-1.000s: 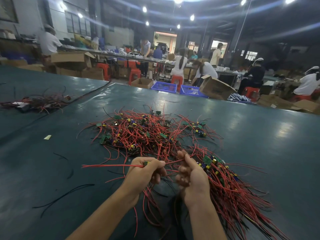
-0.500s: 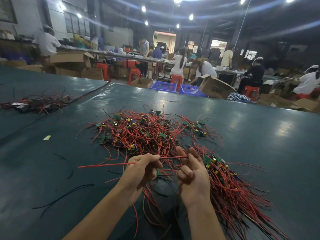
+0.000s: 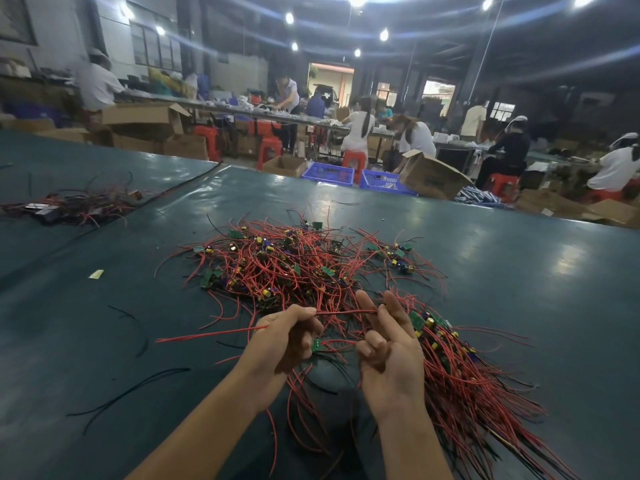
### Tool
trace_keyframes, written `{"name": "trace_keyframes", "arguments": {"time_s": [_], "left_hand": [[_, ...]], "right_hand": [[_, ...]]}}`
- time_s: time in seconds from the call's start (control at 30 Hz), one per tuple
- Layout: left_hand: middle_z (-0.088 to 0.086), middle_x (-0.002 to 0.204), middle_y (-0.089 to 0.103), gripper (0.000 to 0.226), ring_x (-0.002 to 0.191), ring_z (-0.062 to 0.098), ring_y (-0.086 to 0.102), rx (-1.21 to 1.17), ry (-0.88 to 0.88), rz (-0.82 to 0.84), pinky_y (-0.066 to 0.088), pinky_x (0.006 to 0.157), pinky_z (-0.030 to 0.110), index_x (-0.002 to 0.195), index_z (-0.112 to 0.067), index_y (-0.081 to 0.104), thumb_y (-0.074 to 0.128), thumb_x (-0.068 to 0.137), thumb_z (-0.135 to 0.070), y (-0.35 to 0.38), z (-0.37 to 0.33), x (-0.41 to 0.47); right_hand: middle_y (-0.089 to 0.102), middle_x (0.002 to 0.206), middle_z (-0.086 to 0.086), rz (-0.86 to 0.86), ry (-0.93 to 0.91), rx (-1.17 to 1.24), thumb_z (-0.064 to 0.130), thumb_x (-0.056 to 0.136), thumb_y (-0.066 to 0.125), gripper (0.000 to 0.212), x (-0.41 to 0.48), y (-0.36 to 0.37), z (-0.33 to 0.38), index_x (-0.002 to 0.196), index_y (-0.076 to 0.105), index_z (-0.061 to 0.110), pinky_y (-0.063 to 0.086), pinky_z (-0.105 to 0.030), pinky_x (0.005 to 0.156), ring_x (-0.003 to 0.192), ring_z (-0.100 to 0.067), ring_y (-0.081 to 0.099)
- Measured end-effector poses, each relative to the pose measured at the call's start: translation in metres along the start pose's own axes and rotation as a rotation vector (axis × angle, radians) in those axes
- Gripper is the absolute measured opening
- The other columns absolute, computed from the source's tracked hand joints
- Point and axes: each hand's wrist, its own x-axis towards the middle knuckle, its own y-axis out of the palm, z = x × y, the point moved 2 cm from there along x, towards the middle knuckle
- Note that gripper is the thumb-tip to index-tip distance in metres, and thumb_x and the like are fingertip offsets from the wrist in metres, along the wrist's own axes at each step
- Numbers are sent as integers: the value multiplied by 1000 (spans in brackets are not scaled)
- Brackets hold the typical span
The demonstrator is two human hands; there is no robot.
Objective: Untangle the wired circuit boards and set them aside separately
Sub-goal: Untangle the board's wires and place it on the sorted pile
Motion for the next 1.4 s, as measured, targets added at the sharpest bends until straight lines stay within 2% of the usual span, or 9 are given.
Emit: {"name": "trace_keyframes", "arguments": {"time_s": [0.23, 0.53, 0.67, 0.77, 0.87, 1.03, 1.17, 1.3, 1.4], "left_hand": [[2, 47, 47, 42, 42, 11, 41, 37, 3, -4, 37, 50, 24, 52, -12, 65, 55, 92, -19, -1, -2, -2], [1, 50, 54, 33, 42, 8, 47, 108, -31, -22, 40, 47, 19, 59, -13, 70, 59, 89, -19, 0, 2, -1], [2, 57, 63, 28, 47, 9, 55, 103, -44, 30, 44, 47, 19, 77, -13, 78, 71, 76, -40, 0, 3, 0], [4, 61, 66, 43, 48, 9, 56, 115, -62, 16, 47, 48, 19, 83, -11, 77, 77, 60, -48, 0, 5, 1], [4, 64, 67, 40, 46, 8, 53, 79, -28, -22, 45, 45, 18, 91, -13, 73, 76, 62, -41, -3, 6, 4], [3, 69, 70, 32, 49, 7, 54, 94, 154, -79, 44, 45, 17, 88, -17, 77, 76, 64, -38, -4, 5, 4], [-1, 69, 72, 20, 53, 3, 61, 192, 344, -56, 48, 52, 14, 87, -14, 77, 73, 72, -26, -2, 1, 1], [-3, 64, 70, 9, 50, 0, 60, 111, 354, -21, 47, 49, 12, 88, -9, 75, 67, 82, -6, 2, -1, -1], [-4, 61, 66, 14, 46, 2, 51, 93, 333, -1, 43, 46, 14, 90, -10, 75, 68, 79, -16, 3, -1, -2]], "right_hand": [[75, 106, -7, -1, 2, -192, 14, 94, 59, 18, -1, 1, -4, 111, 63, 18, 36, -16, 37, 43, -5, 47], [74, 81, -7, 110, 68, -562, 40, 67, 75, 23, -9, 10, -27, 78, 80, 20, 54, -26, 55, 66, -13, 67], [76, 86, -16, 30, -38, -581, 39, 74, 74, 20, -7, 9, -25, 76, 80, 20, 56, -52, 76, 79, -31, 68], [73, 72, -7, -37, -97, -527, 36, 75, 73, 18, -4, 6, -18, 72, 80, 20, 57, -32, 55, 59, -16, 64], [61, 57, 5, -77, -102, -502, 29, 84, 72, 19, -2, 2, -12, 68, 79, 24, 37, -18, 37, 42, -3, 46], [75, 77, -13, 9, -69, -687, 30, 87, 73, 24, -4, 7, -22, 70, 78, 13, 59, -37, 66, 72, -29, 71], [76, 72, -5, 110, -132, -718, 25, 92, 66, 26, -10, 13, -24, 71, 80, 20, 54, -22, 53, 63, -15, 71], [74, 73, -7, 79, -107, -641, 25, 89, 69, 17, -12, 14, -24, 78, 77, 15, 49, -28, 53, 63, -24, 63], [71, 70, -4, 97, -55, -564, 31, 81, 71, 16, -13, 15, -23, 73, 77, 19, 43, -25, 49, 61, -21, 56]]}}
